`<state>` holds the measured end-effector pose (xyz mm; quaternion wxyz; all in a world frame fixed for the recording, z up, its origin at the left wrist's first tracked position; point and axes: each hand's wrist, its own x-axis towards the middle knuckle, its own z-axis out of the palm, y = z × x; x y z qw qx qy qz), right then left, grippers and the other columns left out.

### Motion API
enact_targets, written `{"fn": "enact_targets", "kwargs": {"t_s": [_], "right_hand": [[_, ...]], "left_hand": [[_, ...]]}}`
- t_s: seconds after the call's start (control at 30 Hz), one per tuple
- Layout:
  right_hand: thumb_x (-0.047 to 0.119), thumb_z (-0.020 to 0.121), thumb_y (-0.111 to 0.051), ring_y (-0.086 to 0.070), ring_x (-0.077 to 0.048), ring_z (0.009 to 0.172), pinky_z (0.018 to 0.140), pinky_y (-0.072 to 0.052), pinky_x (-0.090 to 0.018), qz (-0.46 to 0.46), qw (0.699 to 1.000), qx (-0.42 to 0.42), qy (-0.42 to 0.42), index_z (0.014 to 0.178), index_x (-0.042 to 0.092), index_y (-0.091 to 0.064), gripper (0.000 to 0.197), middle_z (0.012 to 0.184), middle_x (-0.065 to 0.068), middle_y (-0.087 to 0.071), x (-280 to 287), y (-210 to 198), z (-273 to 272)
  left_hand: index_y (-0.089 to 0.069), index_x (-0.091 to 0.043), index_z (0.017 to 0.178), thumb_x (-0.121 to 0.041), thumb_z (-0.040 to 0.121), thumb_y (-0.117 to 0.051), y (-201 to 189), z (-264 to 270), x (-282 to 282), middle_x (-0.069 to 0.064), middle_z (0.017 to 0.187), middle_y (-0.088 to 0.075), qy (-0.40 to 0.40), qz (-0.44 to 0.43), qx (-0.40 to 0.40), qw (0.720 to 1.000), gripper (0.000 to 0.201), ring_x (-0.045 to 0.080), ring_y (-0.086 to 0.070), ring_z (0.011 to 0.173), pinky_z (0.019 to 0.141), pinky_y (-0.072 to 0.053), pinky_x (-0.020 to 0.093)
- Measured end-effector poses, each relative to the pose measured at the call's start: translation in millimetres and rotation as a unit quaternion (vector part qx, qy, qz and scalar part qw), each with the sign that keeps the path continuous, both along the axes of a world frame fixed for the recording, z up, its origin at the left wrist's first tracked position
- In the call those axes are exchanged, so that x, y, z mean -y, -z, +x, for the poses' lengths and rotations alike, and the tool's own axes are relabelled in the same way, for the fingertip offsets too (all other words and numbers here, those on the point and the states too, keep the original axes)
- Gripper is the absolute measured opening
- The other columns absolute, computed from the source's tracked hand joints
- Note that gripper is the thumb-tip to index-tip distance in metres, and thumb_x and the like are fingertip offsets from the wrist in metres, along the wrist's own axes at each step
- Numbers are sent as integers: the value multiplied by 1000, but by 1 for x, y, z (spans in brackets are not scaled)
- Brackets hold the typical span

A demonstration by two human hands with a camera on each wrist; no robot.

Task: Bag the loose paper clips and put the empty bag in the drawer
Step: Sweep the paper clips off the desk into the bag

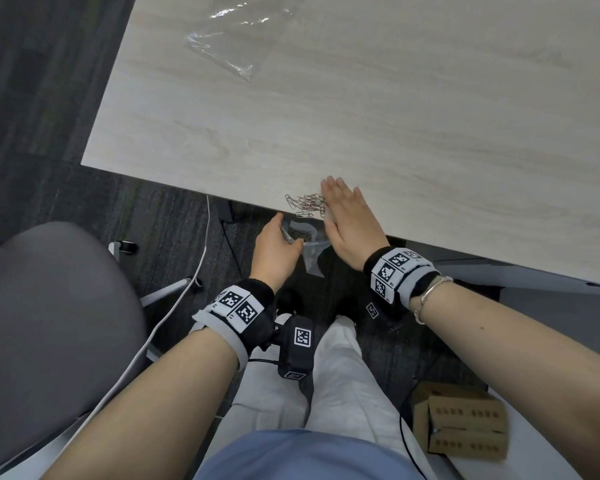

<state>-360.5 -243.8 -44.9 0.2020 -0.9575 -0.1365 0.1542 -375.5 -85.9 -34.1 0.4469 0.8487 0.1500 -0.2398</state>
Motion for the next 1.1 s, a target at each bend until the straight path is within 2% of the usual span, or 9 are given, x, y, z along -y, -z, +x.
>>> {"fn": "enact_targets", "kwargs": {"t_s": [0.27,0.4,0.53,0.7,0.77,0.87,0.93,1.03,1.1], "right_hand": [[21,96,-31,-1,-17,146,118,4,-31,-17,997,-15,-73,149,11,-5,59,158,-8,-6,5,1,-29],[28,93,-21,-5,-17,146,117,5,-30,12,992,-31,-119,148,9,-12,59,157,-8,-13,1,1,-46],[26,92,-26,-13,-17,145,117,3,-31,61,992,-11,-112,147,10,-22,57,155,-8,-22,2,-3,-45],[18,97,-31,-4,-14,146,117,5,-27,61,998,-14,-3,148,11,-9,56,158,-7,-9,-8,-5,-12],[19,98,-30,-3,-17,146,118,4,-29,33,999,-19,-1,149,10,-7,56,158,-8,-8,-13,-3,-1],[20,97,-30,-3,-18,146,118,3,-30,8,999,-25,-20,148,9,-4,58,158,-9,-7,-16,-2,-4],[19,96,-32,-3,-17,146,118,4,-29,20,999,-31,-35,148,9,-4,60,158,-9,-8,-17,-4,-17],[16,94,-36,-6,-17,146,116,5,-25,54,995,-46,-69,148,7,-7,62,157,-10,-13,-21,-8,-36],[14,93,-38,-11,-17,145,115,4,-23,78,993,-49,-72,148,7,-11,62,156,-11,-18,-22,-10,-42]], "left_hand": [[-31,-5,143,-14,84,-62,2,-1,6,15,135,-53,2,-3,-12,1000,68,30,-53,122,106,-41,42],[-46,-3,130,-7,84,-59,3,-1,6,6,112,-63,-5,-9,0,1000,48,25,-62,106,89,-45,26],[-35,-4,140,-12,85,-60,0,-2,7,13,128,-58,-7,-7,1,1000,60,25,-57,116,101,-44,32],[-27,-6,145,-13,85,-63,-1,-2,4,11,145,-43,-4,-1,-6,1000,69,25,-44,132,111,-36,40],[-27,-6,145,-13,87,-61,-1,-2,1,11,147,-40,-9,1,-6,1000,68,24,-40,135,113,-34,38],[-26,-6,145,-12,87,-61,-2,-1,-1,12,146,-41,-16,-2,-8,1000,68,24,-43,133,112,-35,36],[-27,-5,145,-11,86,-61,-2,-2,-1,13,143,-46,-24,-4,-9,1000,67,24,-49,127,108,-38,32],[-39,-3,137,-7,87,-58,-2,-3,0,11,127,-58,-30,-6,-5,1000,54,17,-58,108,86,-41,20],[-41,-3,135,-7,87,-58,-5,-4,-1,11,124,-59,-31,-8,-4,999,50,13,-56,102,83,-39,19]]}}
